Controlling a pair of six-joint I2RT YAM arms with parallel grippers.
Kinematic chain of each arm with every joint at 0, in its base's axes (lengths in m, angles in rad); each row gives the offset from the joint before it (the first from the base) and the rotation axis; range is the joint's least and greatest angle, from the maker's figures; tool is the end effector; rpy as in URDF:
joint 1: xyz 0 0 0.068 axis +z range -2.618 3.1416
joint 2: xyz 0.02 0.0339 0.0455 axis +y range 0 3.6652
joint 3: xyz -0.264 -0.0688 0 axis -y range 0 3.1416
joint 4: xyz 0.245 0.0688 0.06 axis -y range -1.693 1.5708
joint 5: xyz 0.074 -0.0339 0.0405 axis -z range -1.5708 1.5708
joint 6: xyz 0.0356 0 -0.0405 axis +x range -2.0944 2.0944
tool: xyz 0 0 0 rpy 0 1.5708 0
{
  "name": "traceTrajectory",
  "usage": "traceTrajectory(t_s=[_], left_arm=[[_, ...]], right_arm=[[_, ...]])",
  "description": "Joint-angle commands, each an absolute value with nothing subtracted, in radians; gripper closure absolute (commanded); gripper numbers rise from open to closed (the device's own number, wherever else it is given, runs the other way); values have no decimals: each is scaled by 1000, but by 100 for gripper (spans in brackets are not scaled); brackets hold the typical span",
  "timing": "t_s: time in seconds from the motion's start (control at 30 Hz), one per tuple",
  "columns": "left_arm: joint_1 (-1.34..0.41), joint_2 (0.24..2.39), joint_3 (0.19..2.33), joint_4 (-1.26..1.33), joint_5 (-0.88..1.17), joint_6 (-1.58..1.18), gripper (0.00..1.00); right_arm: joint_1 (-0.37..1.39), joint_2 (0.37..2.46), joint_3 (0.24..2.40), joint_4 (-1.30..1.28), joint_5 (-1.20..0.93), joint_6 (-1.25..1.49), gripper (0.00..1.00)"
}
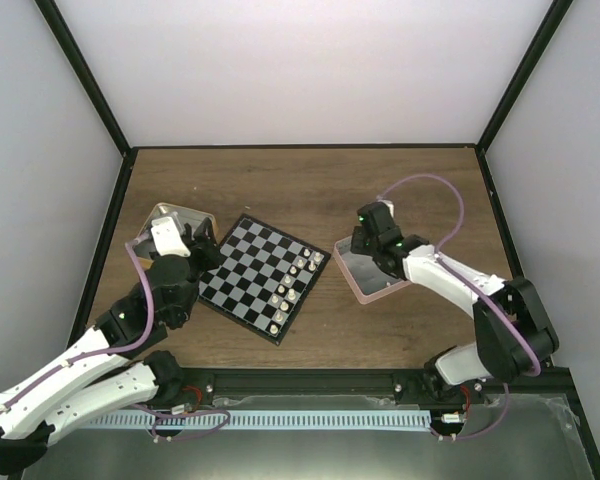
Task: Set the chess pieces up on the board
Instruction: Pick up the chess piece from the storage box, then place the chess piece on the chessboard.
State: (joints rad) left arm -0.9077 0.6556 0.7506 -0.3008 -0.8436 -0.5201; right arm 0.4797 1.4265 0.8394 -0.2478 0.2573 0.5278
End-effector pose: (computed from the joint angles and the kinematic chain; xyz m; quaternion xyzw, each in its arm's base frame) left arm 0.1099 -0.0975 0.3375 -0.1170 0.7445 -0.1367 0.6430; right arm 0.2633 0.1267 0.2086 0.0684 0.9240 0.0674 0.3702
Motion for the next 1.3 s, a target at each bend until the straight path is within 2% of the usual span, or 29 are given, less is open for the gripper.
traceTrajectory(t_s=[0.0, 0.33, 0.5, 0.83, 1.27], left_arm=[[-903, 655, 742, -282, -840, -517, 51], [-903, 621, 791, -317, -815, -519, 51], [-903, 609, 802, -327, -821, -512, 51], [-903, 609, 796, -330, -825, -514, 51], [-903, 626, 793, -327, -817, -500, 50]], right_arm=[[606, 1405, 916, -277, 218, 521, 97], [987, 1509, 1064, -319, 263, 515, 96], [1115, 1590, 1115, -343, 263, 513, 97], [1183, 1683, 1134, -361, 159, 503, 97], [1208, 1815, 1234, -457, 145, 452, 96]])
